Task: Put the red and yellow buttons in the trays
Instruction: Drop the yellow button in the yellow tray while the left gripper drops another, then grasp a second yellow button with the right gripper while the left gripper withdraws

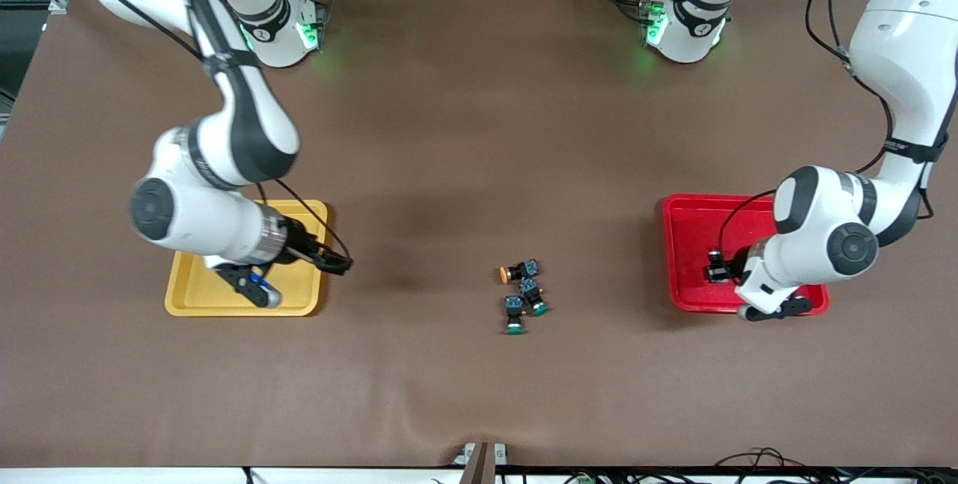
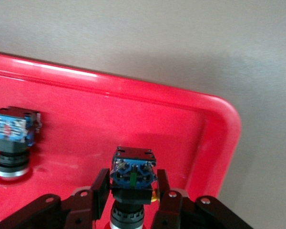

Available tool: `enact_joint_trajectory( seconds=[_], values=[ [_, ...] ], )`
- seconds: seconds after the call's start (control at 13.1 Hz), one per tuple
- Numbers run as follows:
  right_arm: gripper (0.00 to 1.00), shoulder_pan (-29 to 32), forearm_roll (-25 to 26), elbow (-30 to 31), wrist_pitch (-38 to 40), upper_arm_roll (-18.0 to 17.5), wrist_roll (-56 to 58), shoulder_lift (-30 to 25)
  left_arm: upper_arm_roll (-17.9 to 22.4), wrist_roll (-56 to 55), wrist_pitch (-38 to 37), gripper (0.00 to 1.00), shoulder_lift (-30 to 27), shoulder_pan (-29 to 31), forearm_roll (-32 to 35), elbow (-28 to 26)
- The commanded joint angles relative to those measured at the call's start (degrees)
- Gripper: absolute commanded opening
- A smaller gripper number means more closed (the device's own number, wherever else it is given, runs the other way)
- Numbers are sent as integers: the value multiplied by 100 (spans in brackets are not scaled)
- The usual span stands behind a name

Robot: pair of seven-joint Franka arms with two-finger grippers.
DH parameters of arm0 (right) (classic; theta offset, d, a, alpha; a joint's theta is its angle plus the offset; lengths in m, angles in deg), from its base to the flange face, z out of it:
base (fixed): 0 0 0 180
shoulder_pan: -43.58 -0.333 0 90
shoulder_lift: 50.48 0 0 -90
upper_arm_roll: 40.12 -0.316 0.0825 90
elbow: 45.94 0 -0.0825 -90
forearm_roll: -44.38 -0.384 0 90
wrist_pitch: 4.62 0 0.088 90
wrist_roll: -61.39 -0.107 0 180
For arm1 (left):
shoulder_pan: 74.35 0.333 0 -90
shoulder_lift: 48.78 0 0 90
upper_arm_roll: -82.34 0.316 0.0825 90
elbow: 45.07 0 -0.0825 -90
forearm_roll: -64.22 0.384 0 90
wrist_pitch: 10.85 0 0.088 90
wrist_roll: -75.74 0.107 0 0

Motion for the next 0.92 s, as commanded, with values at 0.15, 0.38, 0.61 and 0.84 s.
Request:
enact_joint_trajectory(
  seconds=[0.15,0.38,0.61,0.84],
  values=[
    [100,-786,-74,-1227,-752,68,-1730,1113,-53,142,393,0,124,308,453,-116],
    [100,-1462,118,-1544,-1473,164,-2442,1631,-53,308,421,51,168,308,453,-90],
    [100,-1894,752,-2369,-1537,288,-3602,2369,-53,309,438,75,151,308,453,-81],
    [100,-2158,770,-2758,-1921,314,-4026,2828,-79,300,447,96,-6,308,453,-72]
  ],
)
